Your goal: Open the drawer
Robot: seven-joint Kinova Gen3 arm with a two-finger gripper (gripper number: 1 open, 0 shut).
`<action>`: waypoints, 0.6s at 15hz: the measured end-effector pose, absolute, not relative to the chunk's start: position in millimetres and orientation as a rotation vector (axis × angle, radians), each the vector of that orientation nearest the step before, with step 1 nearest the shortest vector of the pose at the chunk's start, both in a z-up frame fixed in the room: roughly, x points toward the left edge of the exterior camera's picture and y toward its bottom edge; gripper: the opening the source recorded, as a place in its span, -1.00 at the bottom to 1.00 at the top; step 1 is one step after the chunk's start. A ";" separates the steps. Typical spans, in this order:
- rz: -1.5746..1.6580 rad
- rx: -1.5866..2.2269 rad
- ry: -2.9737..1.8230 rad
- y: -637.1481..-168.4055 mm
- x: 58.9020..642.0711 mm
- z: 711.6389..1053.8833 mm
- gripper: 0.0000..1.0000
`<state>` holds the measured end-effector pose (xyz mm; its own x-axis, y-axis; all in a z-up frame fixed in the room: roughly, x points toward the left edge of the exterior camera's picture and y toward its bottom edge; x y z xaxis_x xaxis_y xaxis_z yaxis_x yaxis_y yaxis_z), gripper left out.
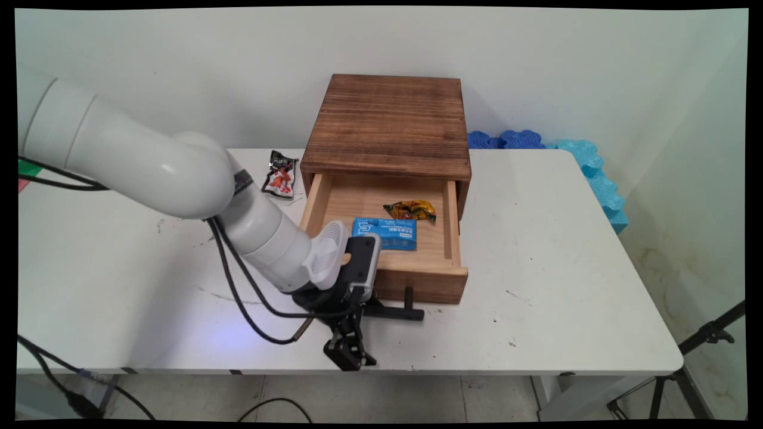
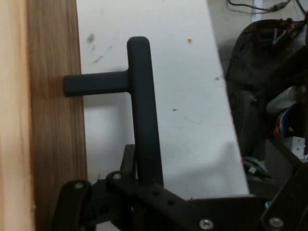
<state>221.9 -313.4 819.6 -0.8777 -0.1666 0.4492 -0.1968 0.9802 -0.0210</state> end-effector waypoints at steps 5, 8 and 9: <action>0.066 0.233 -2.665 -295.3 220.4 821.1 1.00; 0.053 0.218 -2.664 -285.3 219.6 822.6 1.00; 0.049 0.213 -2.663 -282.4 219.5 823.1 1.00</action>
<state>219.5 -282.4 823.1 -0.8797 -0.1421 0.4538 -0.1589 0.9873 0.0012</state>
